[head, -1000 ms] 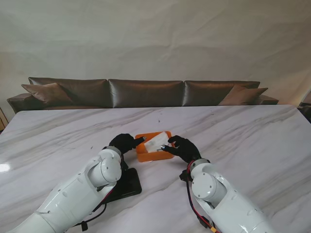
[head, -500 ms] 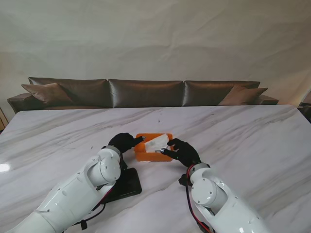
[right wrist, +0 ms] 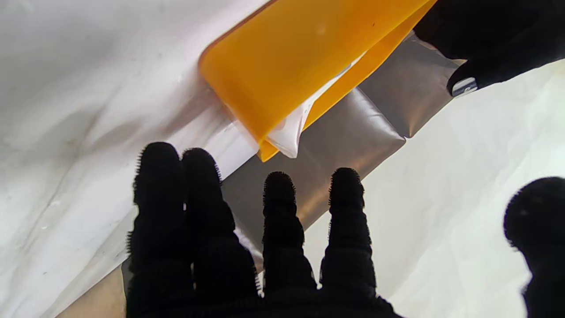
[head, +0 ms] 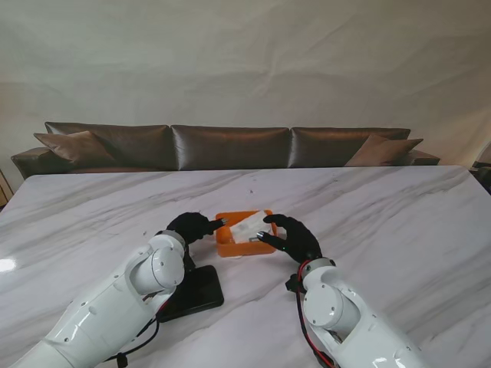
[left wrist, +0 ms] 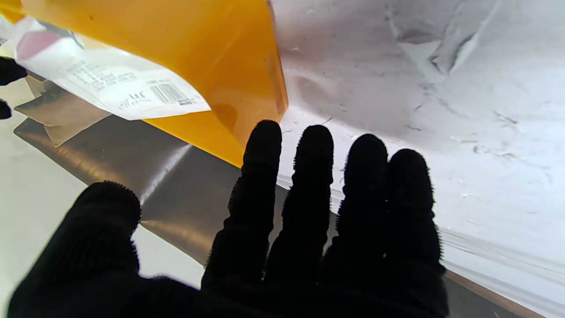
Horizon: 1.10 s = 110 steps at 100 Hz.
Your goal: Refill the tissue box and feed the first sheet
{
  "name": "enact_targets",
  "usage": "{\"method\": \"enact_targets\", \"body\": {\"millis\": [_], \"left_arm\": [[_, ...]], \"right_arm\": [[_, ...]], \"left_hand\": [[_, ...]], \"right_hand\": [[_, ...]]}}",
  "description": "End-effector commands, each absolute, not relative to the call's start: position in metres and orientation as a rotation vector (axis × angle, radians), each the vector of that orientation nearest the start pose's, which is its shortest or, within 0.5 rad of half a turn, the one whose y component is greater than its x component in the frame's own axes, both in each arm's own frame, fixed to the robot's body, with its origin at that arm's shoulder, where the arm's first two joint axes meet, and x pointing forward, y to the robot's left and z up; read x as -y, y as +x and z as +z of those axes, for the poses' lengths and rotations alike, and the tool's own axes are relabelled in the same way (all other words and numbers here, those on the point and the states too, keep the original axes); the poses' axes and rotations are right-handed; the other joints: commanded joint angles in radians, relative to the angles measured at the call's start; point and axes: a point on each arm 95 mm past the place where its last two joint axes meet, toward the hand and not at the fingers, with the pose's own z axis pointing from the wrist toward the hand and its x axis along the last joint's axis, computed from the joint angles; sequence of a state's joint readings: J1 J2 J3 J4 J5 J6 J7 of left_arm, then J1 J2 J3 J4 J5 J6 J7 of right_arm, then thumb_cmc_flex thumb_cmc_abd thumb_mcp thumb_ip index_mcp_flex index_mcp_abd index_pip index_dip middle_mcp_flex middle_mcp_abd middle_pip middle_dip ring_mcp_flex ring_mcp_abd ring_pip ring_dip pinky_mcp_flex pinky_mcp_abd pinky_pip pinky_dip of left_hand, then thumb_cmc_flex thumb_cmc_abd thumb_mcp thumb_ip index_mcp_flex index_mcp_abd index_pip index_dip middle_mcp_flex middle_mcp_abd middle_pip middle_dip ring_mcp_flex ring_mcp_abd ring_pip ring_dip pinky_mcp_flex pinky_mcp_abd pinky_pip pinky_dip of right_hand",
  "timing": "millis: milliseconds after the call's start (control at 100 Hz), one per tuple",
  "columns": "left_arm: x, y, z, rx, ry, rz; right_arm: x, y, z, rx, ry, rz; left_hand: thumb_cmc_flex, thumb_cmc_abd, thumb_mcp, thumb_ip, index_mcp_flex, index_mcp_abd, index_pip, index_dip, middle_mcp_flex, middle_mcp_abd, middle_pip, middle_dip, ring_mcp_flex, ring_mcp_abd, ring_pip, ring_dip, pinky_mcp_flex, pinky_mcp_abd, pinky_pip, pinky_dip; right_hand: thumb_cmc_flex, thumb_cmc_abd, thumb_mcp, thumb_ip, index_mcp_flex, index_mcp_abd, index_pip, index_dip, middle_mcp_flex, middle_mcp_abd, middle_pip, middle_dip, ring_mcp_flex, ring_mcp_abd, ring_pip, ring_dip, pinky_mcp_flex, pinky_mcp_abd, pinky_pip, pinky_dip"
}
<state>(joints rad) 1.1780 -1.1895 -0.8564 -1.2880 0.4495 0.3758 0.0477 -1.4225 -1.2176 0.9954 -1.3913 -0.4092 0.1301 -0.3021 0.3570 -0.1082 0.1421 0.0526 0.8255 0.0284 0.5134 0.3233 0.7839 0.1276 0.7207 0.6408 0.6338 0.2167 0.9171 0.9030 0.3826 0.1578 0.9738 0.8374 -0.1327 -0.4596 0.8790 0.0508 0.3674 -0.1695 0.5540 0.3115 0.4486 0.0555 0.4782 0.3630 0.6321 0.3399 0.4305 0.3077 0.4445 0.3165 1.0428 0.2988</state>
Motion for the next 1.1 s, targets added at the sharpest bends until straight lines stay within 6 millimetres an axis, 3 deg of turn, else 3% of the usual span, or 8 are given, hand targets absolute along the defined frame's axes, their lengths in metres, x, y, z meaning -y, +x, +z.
{"method": "enact_targets", "body": {"millis": [0,140,220,370,540,720,860,1090], "left_arm": [[0.057,0.473,-0.345,-1.299,-1.781,-1.386],[0.051,0.471,-0.342,-1.276,-1.775,-1.375],[0.047,0.469,-0.340,-1.259,-1.766,-1.368],[0.039,0.458,-0.332,-1.223,-1.755,-1.352],[0.024,0.430,-0.320,-1.179,-1.747,-1.292],[0.009,0.395,-0.318,-1.116,-1.793,-1.206],[-0.002,0.372,-0.319,-1.053,-1.820,-1.176],[-0.017,0.341,-0.325,-0.954,-1.864,-1.200]], "right_arm": [[-0.056,0.418,-0.362,1.372,-2.382,-2.339],[-0.054,0.414,-0.360,1.377,-2.389,-2.362],[-0.053,0.410,-0.358,1.381,-2.396,-2.369],[-0.053,0.400,-0.356,1.354,-2.412,-2.395],[-0.056,0.381,-0.351,1.322,-2.439,-2.414],[-0.063,0.361,-0.346,1.290,-2.465,-2.432],[-0.071,0.352,-0.348,1.204,-2.485,-2.436],[-0.084,0.339,-0.352,1.109,-2.511,-2.429]], "left_hand": [[-0.032,0.027,-0.041,0.021,-0.002,-0.042,-0.015,-0.014,-0.004,-0.020,-0.026,-0.011,0.002,0.079,-0.013,-0.001,0.020,-0.054,0.500,-0.017],[-0.034,0.024,-0.054,0.026,-0.028,-0.052,-0.041,-0.022,-0.015,-0.019,-0.043,-0.021,0.004,0.082,-0.030,-0.009,0.016,-0.045,0.493,-0.028],[-0.039,0.024,-0.061,0.028,-0.055,-0.054,-0.061,-0.028,-0.032,-0.022,-0.052,-0.025,0.000,0.083,-0.035,-0.011,0.013,-0.044,0.490,-0.031],[-0.052,0.032,-0.071,0.045,-0.090,-0.028,-0.095,-0.036,-0.059,-0.022,-0.076,-0.041,-0.017,0.097,-0.089,-0.035,-0.005,-0.023,0.471,-0.046],[-0.072,0.049,-0.081,0.058,-0.086,0.019,-0.093,-0.031,-0.061,-0.004,-0.102,-0.077,-0.012,0.120,-0.211,-0.151,-0.018,0.057,0.420,-0.100],[-0.090,0.060,-0.086,0.063,-0.059,0.069,-0.090,-0.039,-0.044,0.034,-0.146,-0.149,0.020,0.146,-0.301,-0.281,0.021,0.147,0.291,-0.211],[-0.096,0.065,-0.087,0.063,-0.044,0.091,-0.095,-0.048,-0.024,0.052,-0.169,-0.203,0.050,0.149,-0.325,-0.351,0.080,0.169,0.249,-0.257],[-0.095,0.072,-0.087,0.059,-0.034,0.112,-0.113,-0.060,-0.027,0.071,-0.210,-0.263,0.022,0.154,-0.353,-0.445,0.087,0.192,0.206,-0.298]], "right_hand": [[-0.055,0.015,0.011,0.023,-0.034,-0.060,-0.021,0.008,-0.042,-0.038,-0.007,-0.020,0.028,0.022,0.031,0.012,0.031,0.024,0.041,0.023],[-0.065,0.019,0.012,0.027,-0.027,-0.065,-0.041,0.011,-0.036,-0.003,0.004,-0.031,0.092,0.020,0.065,0.015,0.101,0.032,0.083,0.034],[-0.071,0.023,0.012,0.028,-0.026,-0.036,-0.045,0.015,-0.026,0.031,0.014,-0.036,0.135,0.011,0.084,0.018,0.136,0.024,0.104,0.037],[-0.073,0.024,0.012,0.030,-0.020,0.007,-0.036,0.025,0.014,0.059,0.034,-0.044,0.200,0.001,0.110,0.019,0.192,0.020,0.138,0.036],[-0.065,0.025,0.010,0.027,-0.010,0.169,0.015,0.036,0.096,0.117,0.050,-0.057,0.247,-0.008,0.118,0.011,0.218,0.024,0.160,0.017],[-0.057,0.031,0.005,0.021,0.014,0.281,0.045,0.004,0.182,0.159,0.039,-0.072,0.251,-0.022,0.094,-0.006,0.207,0.022,0.155,-0.013],[-0.039,0.021,0.004,0.016,0.046,0.325,0.054,-0.026,0.229,0.186,0.025,-0.079,0.245,-0.025,0.078,-0.013,0.197,0.027,0.150,-0.028],[-0.030,0.016,0.003,0.012,0.095,0.343,0.058,-0.048,0.278,0.200,0.018,-0.083,0.229,-0.028,0.060,-0.020,0.180,0.033,0.140,-0.039]]}}
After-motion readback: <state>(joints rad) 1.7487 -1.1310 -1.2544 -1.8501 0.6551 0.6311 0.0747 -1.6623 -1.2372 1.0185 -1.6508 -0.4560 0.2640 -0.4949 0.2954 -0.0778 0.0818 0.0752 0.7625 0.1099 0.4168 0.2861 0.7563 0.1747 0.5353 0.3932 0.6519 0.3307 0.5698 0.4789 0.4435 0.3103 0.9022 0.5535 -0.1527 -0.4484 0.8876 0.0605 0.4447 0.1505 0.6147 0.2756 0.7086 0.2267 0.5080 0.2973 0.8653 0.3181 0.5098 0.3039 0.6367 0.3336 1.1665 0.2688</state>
